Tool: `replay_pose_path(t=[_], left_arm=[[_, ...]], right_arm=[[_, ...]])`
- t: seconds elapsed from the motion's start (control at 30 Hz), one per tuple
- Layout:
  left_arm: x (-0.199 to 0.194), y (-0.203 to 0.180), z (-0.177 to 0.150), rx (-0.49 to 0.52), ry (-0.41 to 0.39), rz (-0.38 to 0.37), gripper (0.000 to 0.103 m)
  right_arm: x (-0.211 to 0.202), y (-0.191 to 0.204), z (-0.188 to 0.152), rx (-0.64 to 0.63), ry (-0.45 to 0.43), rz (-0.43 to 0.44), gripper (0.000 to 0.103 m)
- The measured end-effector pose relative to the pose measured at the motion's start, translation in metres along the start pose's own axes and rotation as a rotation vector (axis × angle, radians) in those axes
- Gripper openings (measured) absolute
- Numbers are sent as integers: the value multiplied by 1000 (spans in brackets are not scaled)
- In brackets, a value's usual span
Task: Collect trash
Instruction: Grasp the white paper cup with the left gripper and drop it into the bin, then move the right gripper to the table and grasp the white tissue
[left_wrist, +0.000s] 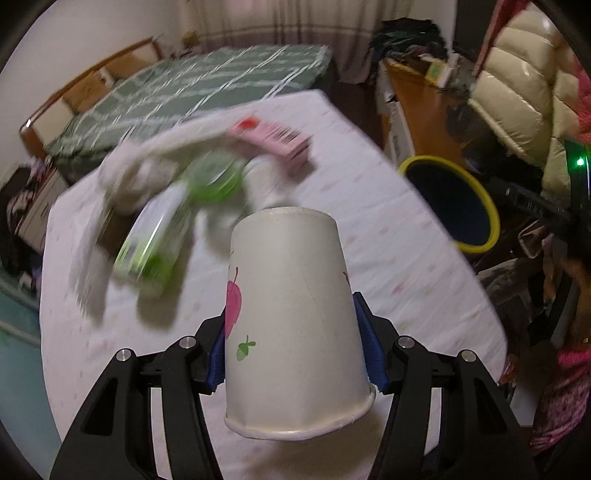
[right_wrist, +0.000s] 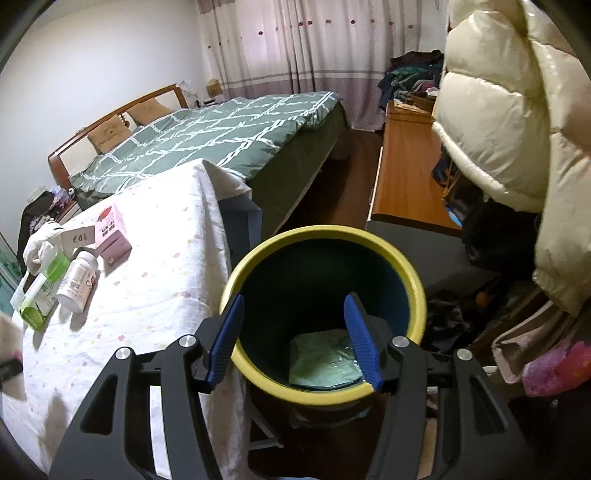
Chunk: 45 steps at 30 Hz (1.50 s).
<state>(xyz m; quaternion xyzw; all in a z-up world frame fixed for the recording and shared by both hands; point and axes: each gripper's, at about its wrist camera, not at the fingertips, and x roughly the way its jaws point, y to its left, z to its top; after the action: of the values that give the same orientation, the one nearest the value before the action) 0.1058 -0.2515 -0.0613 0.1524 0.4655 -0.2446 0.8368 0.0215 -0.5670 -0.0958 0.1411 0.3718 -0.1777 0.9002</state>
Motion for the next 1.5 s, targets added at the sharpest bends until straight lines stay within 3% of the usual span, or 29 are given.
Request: replay_pose_path(t=[0.23,0.57,0.97,1.23,1.5], left_arm=[[25,-75,55,133,-38,-51,58],[88,-175,113,246,-10,-137,59],[153,-258,141,312,32,-184,64],[152,-256,138,296,13,-187,79],[72,-175,111,195,-122,-213,89]], right_arm=[[-20,-26,-6,24,-34,-50,54],[-31,-73,-23,71,-30,-116,57],[-34,-109,-41,110,-1,-181,58],[-32,-108,-44,104,7,-175,62],[-29,-86,-46,88,12,-126,63]])
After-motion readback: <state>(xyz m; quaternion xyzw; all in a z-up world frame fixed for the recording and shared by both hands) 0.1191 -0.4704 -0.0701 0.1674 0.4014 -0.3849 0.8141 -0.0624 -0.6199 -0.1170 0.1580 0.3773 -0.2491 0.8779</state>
